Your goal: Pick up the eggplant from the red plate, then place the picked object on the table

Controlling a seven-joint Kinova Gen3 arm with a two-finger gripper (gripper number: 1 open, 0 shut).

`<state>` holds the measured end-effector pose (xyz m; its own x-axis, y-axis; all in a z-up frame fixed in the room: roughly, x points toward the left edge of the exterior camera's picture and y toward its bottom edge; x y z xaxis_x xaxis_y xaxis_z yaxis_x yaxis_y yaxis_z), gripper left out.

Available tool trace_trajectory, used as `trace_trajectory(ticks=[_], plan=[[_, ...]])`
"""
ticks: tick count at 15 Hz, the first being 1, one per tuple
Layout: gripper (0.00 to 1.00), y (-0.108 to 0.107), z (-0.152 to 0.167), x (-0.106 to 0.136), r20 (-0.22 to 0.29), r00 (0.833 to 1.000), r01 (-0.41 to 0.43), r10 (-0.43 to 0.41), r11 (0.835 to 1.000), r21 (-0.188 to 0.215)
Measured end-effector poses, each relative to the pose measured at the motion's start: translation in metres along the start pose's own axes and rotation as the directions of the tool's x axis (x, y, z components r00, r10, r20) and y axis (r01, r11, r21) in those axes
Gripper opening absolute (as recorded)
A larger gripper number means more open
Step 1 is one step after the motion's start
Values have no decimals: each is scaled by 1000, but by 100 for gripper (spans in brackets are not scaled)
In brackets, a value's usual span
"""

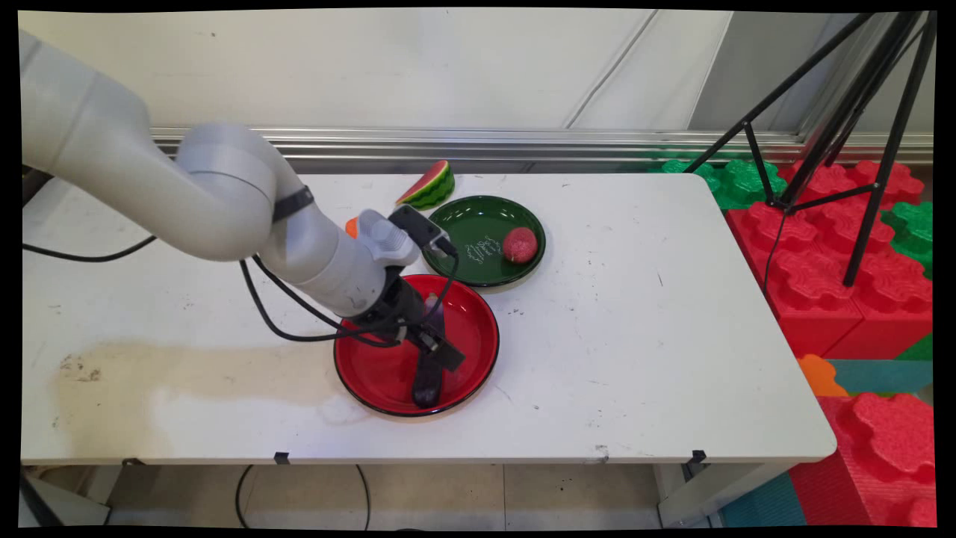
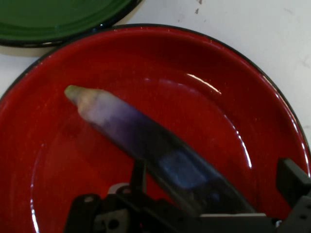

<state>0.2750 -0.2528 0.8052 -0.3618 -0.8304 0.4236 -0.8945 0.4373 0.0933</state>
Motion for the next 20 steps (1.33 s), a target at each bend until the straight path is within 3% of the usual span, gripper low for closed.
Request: trace_trajectory(ticks=[10,11,20], plan=[[100,-4,27,-5,3,999,38,-38,999,3],[0,-4,29,-6,2,999,43,-43,999,5],[0,-5,26,-5,-16,998,66,-66,997,27]])
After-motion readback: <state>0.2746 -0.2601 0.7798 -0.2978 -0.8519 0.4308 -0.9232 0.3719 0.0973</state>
